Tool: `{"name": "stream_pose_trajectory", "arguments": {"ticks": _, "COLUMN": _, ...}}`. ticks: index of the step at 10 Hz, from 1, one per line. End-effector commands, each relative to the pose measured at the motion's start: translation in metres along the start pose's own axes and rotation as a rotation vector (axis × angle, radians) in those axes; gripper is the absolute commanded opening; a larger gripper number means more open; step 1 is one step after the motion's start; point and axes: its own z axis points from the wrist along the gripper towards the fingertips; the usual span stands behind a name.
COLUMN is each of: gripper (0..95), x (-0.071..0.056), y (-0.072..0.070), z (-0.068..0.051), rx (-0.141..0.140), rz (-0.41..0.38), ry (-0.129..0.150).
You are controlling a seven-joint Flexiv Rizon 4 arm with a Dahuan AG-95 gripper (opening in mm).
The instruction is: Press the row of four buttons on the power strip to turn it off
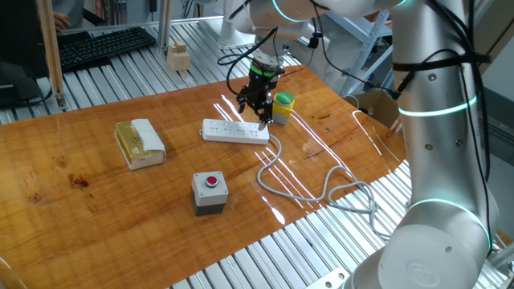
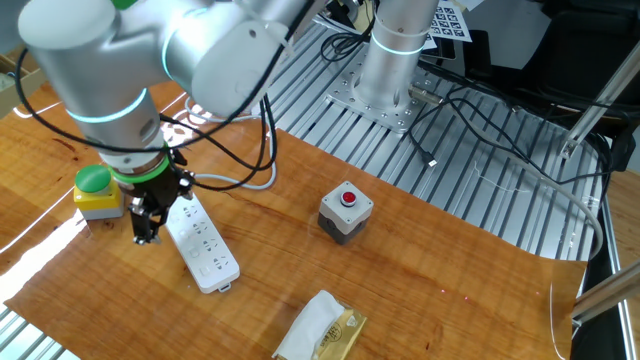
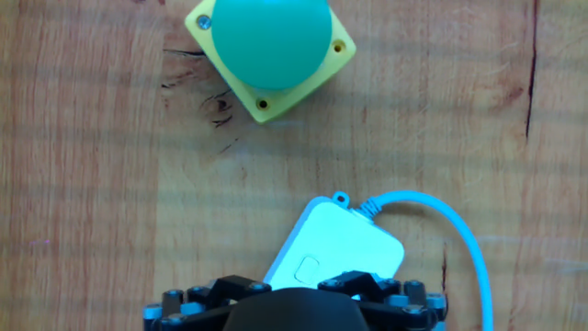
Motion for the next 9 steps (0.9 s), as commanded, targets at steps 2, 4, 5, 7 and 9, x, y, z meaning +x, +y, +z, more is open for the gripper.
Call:
{"name": "stream_pose_trajectory", "arguments": {"ticks": 2, "gripper": 76.0, "x": -0.0013, "y": 0.0017, "z": 0.0015, "rx": -0.003, "rz": 0.04, "ry": -0.015}}
{"name": "stream_pose_trajectory", "arguments": {"ticks": 4, "gripper": 76.0, "x": -0.0013, "y": 0.0017, "z": 0.0015, "rx": 0.0, "rz": 0.054, "ry": -0.028}}
{"name": "stream_pose_trajectory", "arguments": {"ticks": 5, "gripper": 76.0, "x": -0.0013, "y": 0.0017, "z": 0.0015, "rx": 0.0, "rz": 0.064, "ry": -0.03}}
{"name": "stream_pose_trajectory", "arguments": {"ticks": 7, "gripper": 76.0, "x": -0.0013, "y": 0.0017, "z": 0.0015, "rx": 0.001, "rz": 0.077, "ry": -0.035}}
{"name": "stream_pose_trajectory", "arguments": {"ticks": 9, "gripper": 76.0, "x": -0.0013, "y": 0.0017, "z": 0.0015, "rx": 0.002, "rz": 0.08, "ry": -0.043}}
